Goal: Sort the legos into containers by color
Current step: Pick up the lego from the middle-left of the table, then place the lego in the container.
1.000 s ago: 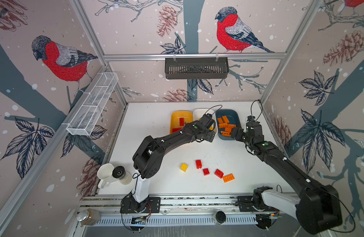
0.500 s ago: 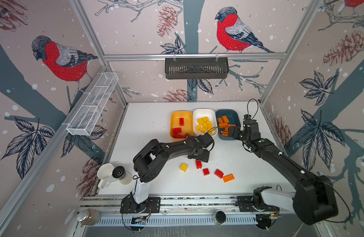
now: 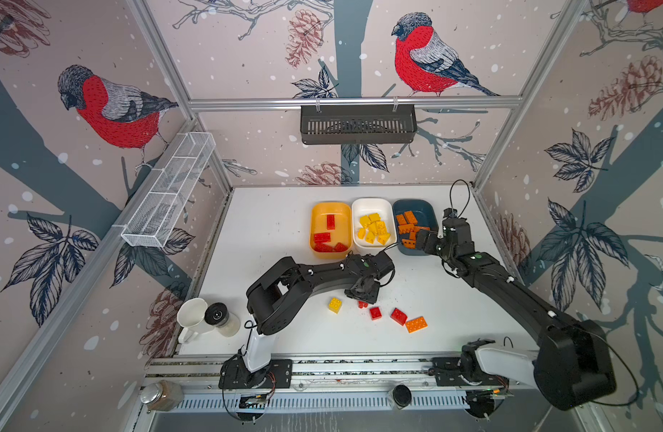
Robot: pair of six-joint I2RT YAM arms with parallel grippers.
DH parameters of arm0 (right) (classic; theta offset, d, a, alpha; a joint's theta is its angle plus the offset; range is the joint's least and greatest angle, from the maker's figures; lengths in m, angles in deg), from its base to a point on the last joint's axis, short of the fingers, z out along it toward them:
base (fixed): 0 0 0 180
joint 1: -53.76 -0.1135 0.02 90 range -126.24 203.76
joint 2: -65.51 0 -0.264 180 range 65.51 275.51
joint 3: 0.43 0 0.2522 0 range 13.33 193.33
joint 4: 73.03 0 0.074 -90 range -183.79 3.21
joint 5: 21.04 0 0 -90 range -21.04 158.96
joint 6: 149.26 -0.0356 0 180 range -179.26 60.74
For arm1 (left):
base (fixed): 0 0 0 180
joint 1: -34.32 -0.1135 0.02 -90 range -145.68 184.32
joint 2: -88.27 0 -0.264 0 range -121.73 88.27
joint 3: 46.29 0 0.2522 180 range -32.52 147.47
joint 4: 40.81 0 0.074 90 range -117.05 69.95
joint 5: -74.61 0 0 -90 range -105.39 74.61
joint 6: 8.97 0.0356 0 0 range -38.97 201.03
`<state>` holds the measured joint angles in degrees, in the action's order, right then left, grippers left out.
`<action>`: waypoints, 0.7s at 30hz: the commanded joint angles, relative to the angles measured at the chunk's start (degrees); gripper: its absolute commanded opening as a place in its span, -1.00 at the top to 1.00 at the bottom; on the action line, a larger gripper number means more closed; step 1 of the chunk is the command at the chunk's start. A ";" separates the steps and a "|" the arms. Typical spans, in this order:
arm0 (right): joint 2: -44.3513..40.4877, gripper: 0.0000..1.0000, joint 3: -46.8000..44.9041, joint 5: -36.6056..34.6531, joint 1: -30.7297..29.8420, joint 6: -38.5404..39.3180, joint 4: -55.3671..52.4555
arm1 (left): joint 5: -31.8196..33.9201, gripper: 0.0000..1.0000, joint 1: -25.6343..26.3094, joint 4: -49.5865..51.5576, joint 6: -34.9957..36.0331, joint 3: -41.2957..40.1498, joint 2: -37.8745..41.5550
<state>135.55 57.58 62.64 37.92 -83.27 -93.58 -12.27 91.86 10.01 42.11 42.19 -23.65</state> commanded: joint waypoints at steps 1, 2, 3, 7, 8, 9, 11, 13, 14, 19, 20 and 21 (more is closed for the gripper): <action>0.01 -0.98 0.48 -0.72 -0.25 0.36 0.20 | -0.31 0.22 0.03 1.63 1.11 0.37 0.09; -0.13 -0.98 0.34 -0.79 -0.33 0.53 0.20 | -0.37 0.27 -0.09 1.04 2.19 0.52 0.57; -0.25 -0.98 0.26 -0.85 -0.42 0.71 0.23 | -0.30 0.32 -0.21 0.53 3.20 0.68 1.10; -1.09 -0.98 -0.27 -0.47 -1.73 2.76 0.81 | 2.69 0.46 -2.40 -0.19 6.78 1.54 4.13; -1.27 -0.98 -0.43 -0.35 -2.44 3.56 1.05 | 2.86 0.49 -3.80 -0.74 7.57 1.46 5.10; -1.44 -0.98 -0.63 -0.44 -3.18 4.31 1.35 | 2.86 0.51 -5.10 -1.26 8.09 1.40 6.10; -1.85 -0.98 -1.14 -1.21 -5.07 5.88 1.88 | 3.23 0.53 -8.72 -3.06 9.60 1.46 8.35; -1.97 -0.98 -1.52 -1.99 -7.11 7.44 2.34 | 5.13 0.52 -11.85 -4.79 11.52 2.15 10.05; -1.85 -0.98 -1.63 -2.28 -8.12 8.06 2.62 | 6.93 0.52 -13.44 -5.36 12.01 2.92 10.25; -0.75 -0.98 -2.38 -3.16 -13.65 13.56 3.21 | 11.45 0.52 -20.66 -9.76 13.57 6.60 8.89; -0.62 -0.98 -2.86 -3.12 -14.95 15.29 3.84 | 11.78 0.52 -22.16 -10.84 13.45 7.36 8.20; -0.66 -0.98 -3.38 -3.12 -15.98 16.94 4.33 | 11.78 0.52 -23.56 -11.52 13.25 8.27 7.40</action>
<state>134.78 54.91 60.67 23.76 -71.97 -91.85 -3.58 70.73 2.43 54.02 48.95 -14.95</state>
